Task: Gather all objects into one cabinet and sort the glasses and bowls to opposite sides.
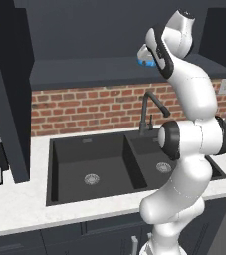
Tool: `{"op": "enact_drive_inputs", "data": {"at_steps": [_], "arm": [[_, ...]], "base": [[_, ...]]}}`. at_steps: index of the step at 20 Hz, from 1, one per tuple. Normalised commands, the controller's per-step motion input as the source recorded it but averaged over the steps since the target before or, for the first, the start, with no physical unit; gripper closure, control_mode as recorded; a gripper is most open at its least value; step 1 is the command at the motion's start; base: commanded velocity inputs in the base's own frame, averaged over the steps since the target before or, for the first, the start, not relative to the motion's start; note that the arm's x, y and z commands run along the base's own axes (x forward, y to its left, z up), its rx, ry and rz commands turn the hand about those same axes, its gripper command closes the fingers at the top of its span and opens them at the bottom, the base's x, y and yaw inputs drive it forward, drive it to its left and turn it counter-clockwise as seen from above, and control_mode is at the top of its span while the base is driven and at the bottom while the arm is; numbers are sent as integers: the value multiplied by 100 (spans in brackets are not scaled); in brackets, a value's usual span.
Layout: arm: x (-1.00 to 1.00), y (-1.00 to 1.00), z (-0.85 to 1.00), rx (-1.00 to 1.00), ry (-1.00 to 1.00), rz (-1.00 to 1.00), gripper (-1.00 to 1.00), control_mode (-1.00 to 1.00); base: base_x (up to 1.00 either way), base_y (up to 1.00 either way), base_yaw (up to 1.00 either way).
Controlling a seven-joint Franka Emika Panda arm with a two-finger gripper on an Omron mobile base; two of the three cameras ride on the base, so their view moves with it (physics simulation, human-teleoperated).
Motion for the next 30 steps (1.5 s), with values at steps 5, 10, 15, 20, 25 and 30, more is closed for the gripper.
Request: {"op": "enact_drive_inputs", "data": {"at_steps": [5,10,15,20,25,30], "arm": [[0,24,-26,0,0,0,100,-100],[0,19,-27,0,0,0,100,-100],[0,10,-18,0,0,0,100,-100],[0,10,-17,0,0,0,100,-100],[5,4,-14,0,0,0,100,-100],[-2,0,0,0,0,0,100,-100]], "base": [[0,0,0],[0,0,0],[0,0,0],[0,0,0],[0,0,0],[0,0,0]]}}
